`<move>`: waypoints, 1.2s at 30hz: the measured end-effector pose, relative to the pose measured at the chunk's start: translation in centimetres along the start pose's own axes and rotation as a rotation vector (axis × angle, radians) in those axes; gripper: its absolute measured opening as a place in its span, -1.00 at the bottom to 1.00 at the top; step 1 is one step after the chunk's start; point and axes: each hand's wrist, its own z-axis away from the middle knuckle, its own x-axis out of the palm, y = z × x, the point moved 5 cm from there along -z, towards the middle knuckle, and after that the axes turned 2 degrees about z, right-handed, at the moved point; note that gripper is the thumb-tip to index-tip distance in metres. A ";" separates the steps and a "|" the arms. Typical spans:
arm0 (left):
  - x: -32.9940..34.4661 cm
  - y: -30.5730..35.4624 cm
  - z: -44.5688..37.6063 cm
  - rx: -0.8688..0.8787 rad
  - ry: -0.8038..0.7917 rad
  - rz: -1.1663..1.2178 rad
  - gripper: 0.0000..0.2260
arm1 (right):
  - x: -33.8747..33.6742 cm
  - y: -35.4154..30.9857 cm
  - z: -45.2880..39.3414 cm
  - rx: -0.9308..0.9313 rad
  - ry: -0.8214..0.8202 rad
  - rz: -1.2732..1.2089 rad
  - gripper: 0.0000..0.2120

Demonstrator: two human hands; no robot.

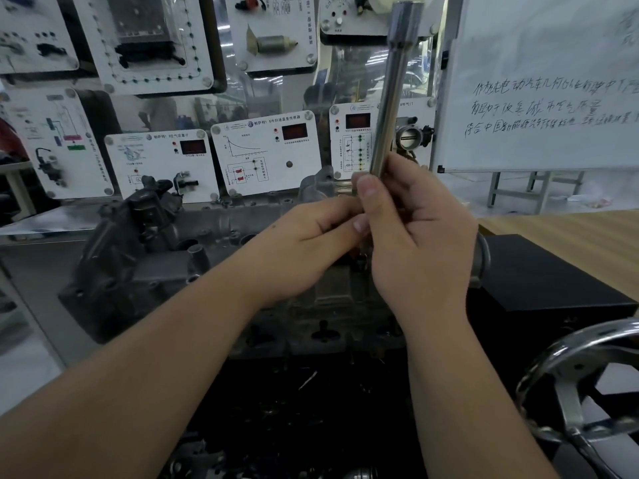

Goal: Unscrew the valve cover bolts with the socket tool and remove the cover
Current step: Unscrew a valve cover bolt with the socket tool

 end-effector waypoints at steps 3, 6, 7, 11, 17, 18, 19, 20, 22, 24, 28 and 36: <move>-0.1 0.1 0.0 0.009 0.011 0.002 -0.80 | 0.0 -0.2 -0.2 -0.023 -0.039 0.007 -0.76; 0.0 -0.1 -0.2 0.000 0.027 0.004 -0.82 | 0.0 -0.3 -0.4 -0.010 -0.078 -0.012 -0.71; 0.0 -0.1 -0.3 0.003 0.023 0.012 -0.79 | 0.1 -0.3 -0.4 -0.004 -0.087 -0.020 -0.72; 0.2 0.1 -0.1 0.036 -0.019 0.054 -0.74 | 0.2 -0.5 -0.3 -0.042 -0.077 0.033 -0.65; 0.1 -0.2 0.0 -0.012 -0.009 0.004 -0.71 | 0.0 -0.5 -0.2 -0.054 -0.061 0.040 -0.81; 0.1 -0.1 0.0 -0.006 -0.005 0.009 -0.75 | -0.1 -0.5 -0.2 -0.040 -0.065 0.036 -0.78; 0.1 0.0 0.0 0.005 -0.007 0.013 -0.81 | -0.1 -0.4 -0.3 -0.022 -0.067 0.026 -0.75; 0.1 0.1 -0.1 0.010 -0.011 0.018 -0.85 | 0.0 -0.3 -0.2 -0.003 -0.071 0.016 -0.69; 0.2 0.2 -0.2 0.011 -0.017 0.041 -0.84 | 0.2 -0.1 -0.2 0.007 -0.092 0.020 -0.57; 0.2 0.3 -0.1 0.027 -0.022 0.068 -0.81 | 0.4 -0.2 -0.1 -0.004 -0.105 0.061 -0.59; 0.3 0.1 -0.1 0.006 -0.010 0.091 -0.76 | 0.0 -0.4 0.2 -0.033 0.028 0.168 -0.73; 0.0 -0.2 -0.3 0.014 0.002 0.111 -0.80 | -0.2 -0.3 -0.1 0.028 -0.080 0.071 -0.65</move>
